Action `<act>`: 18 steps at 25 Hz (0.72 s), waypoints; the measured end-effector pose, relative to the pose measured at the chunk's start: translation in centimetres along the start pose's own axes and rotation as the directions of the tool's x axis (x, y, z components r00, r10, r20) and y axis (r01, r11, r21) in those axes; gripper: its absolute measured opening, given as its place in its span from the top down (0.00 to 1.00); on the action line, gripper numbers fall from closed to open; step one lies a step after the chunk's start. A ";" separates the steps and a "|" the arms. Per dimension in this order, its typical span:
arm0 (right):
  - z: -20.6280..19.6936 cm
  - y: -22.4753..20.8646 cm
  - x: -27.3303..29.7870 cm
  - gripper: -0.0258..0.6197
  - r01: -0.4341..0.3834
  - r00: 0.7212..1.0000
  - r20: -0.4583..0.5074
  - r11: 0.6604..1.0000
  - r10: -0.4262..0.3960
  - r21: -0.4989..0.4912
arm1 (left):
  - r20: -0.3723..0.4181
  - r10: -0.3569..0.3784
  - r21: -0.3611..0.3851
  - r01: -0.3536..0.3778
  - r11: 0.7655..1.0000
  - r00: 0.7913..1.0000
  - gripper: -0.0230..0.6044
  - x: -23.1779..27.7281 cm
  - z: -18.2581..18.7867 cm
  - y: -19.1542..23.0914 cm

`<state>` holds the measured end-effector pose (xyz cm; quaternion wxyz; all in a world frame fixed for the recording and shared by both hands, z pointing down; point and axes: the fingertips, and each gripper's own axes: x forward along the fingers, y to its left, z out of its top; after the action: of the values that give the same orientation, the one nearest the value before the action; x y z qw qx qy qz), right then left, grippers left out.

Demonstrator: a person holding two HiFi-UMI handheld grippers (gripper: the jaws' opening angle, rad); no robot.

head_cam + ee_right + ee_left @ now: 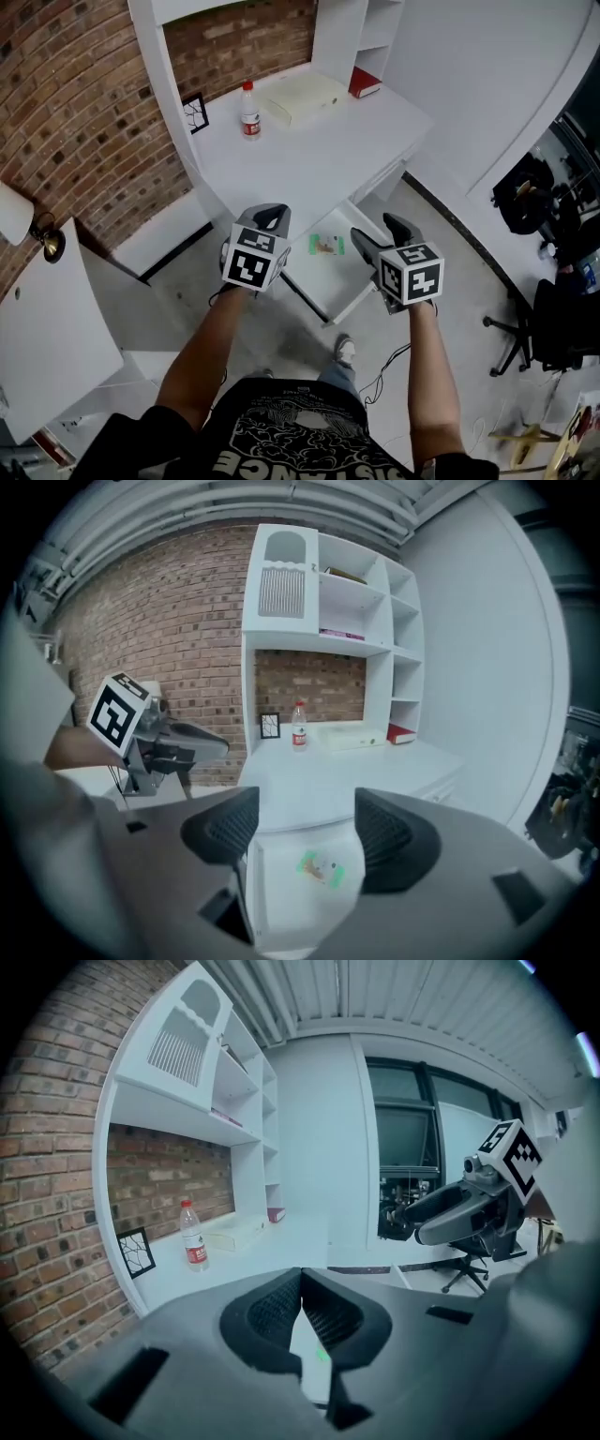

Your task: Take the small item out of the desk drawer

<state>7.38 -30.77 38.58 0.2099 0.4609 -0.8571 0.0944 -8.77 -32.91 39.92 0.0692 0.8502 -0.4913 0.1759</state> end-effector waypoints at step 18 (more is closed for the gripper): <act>-0.8 -7.3 9.2 0.41 -0.432 0.898 -0.170 0.886 0.406 -0.169 | -0.107 0.372 -0.171 -0.386 0.907 0.922 0.95 4.7 0.5 0.6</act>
<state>9.20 -41.40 43.19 0.2856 0.2338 -0.9260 0.0799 -7.07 -37.19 41.17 0.1316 0.7213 -0.6586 0.1694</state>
